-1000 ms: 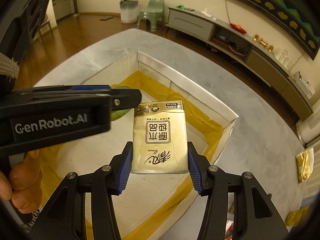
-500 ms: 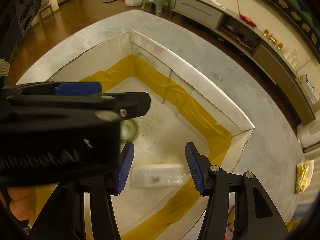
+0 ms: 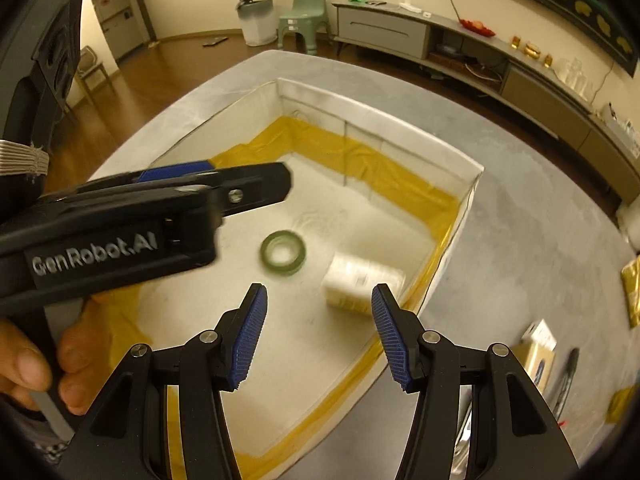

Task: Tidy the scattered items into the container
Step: 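Open the right tool and left tool to drop pack and tape into the box, then grasp the white staple box with the right tool while the left tool grasps the pink binder clip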

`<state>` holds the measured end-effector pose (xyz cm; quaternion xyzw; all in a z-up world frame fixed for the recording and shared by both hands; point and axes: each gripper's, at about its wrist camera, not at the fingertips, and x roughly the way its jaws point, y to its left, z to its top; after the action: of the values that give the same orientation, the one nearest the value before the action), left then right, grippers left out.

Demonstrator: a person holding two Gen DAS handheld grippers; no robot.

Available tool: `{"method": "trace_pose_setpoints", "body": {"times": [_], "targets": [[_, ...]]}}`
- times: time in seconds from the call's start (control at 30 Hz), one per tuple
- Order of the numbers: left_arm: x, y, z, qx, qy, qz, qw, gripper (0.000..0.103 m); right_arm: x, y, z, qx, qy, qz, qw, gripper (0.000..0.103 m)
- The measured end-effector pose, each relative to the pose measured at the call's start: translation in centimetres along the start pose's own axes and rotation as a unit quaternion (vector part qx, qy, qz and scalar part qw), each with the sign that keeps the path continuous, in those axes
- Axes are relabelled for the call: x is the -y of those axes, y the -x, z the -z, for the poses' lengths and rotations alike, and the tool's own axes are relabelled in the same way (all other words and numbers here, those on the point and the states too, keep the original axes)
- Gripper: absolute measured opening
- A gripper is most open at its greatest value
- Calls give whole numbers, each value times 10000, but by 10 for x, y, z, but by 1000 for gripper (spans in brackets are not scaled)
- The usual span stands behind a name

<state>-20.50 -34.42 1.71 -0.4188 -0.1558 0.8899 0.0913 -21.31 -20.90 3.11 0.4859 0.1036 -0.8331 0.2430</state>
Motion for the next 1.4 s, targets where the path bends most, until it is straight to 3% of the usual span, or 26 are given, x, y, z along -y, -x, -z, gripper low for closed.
{"method": "trace_pose_setpoints", "body": {"times": [0.13, 0.6, 1.0, 1.2, 1.4], "targets": [[14, 15, 11, 154, -170, -141, 9996, 73, -6, 12, 11, 98, 41, 77, 9999, 58], [44, 45, 46, 83, -574, -382, 9976, 73, -17, 36, 32, 295, 16, -83, 9995, 58], [59, 64, 71, -16, -668, -573, 9961, 73, -15, 59, 65, 561, -172, -417, 9974, 58], [76, 75, 92, -43, -864, -625, 9943, 73, -9, 72, 92, 785, -237, -787, 9935, 58], [93, 89, 114, 3, -944, -585, 9938, 73, 10, 92, 122, 1077, -641, -1036, 9867, 58]]}}
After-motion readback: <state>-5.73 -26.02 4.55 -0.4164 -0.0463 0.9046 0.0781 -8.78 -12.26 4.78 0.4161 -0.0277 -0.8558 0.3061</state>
